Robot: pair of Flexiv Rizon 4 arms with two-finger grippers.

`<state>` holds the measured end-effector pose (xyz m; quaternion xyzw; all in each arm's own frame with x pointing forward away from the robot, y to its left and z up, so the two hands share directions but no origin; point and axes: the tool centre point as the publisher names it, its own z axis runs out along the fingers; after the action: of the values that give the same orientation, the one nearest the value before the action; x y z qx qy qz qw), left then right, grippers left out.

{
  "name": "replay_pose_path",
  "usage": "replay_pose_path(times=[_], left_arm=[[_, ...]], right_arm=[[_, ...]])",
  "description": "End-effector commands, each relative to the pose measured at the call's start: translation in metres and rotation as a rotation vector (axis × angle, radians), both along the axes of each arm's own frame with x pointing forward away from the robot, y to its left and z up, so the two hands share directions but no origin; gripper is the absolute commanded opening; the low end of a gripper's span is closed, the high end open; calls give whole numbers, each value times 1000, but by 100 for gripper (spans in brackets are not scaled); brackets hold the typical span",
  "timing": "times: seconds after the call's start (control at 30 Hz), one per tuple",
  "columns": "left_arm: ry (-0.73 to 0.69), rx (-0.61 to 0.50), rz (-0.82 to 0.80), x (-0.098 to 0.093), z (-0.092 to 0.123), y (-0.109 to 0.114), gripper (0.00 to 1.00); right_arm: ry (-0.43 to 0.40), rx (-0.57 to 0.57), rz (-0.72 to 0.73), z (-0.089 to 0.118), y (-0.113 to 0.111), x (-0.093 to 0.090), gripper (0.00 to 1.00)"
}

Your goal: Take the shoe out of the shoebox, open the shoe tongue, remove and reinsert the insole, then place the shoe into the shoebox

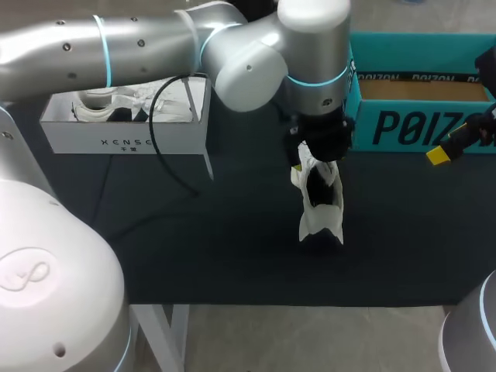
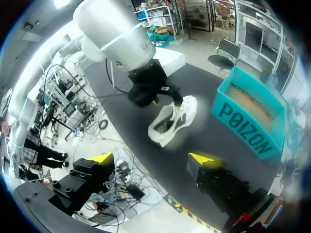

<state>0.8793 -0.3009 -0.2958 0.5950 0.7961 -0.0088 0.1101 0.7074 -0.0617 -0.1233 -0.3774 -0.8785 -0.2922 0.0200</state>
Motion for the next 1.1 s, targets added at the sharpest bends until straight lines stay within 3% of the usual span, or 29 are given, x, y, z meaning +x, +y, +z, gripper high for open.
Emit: replay_pose_path(times=[0.03, 0.07, 0.1, 0.13, 0.17, 0.2, 0.63, 1.1], left_arm=[[-18, 2, 5, 6, 12, 6, 100], [-23, 2, 9, 9, 12, 6, 100], [-27, 1, 10, 12, 13, 5, 91], [-29, 0, 10, 15, 12, 4, 46], [-31, -1, 10, 17, 12, 3, 38], [-32, -2, 10, 19, 11, 1, 0], [-13, -8, 32, 27, -18, -20, 0], [100, 4, 70, -15, -53, 7, 0]], right_arm=[[4, -2, 2, 0, 1, 3, 100], [4, -2, 2, 0, 1, 3, 100], [4, -2, 2, 0, 1, 3, 100], [4, -2, 2, 0, 1, 3, 100], [4, -2, 2, 0, 1, 3, 100], [4, -2, 2, 0, 1, 3, 100], [4, -2, 2, 0, 1, 3, 100], [4, -2, 2, 0, 1, 3, 100]])
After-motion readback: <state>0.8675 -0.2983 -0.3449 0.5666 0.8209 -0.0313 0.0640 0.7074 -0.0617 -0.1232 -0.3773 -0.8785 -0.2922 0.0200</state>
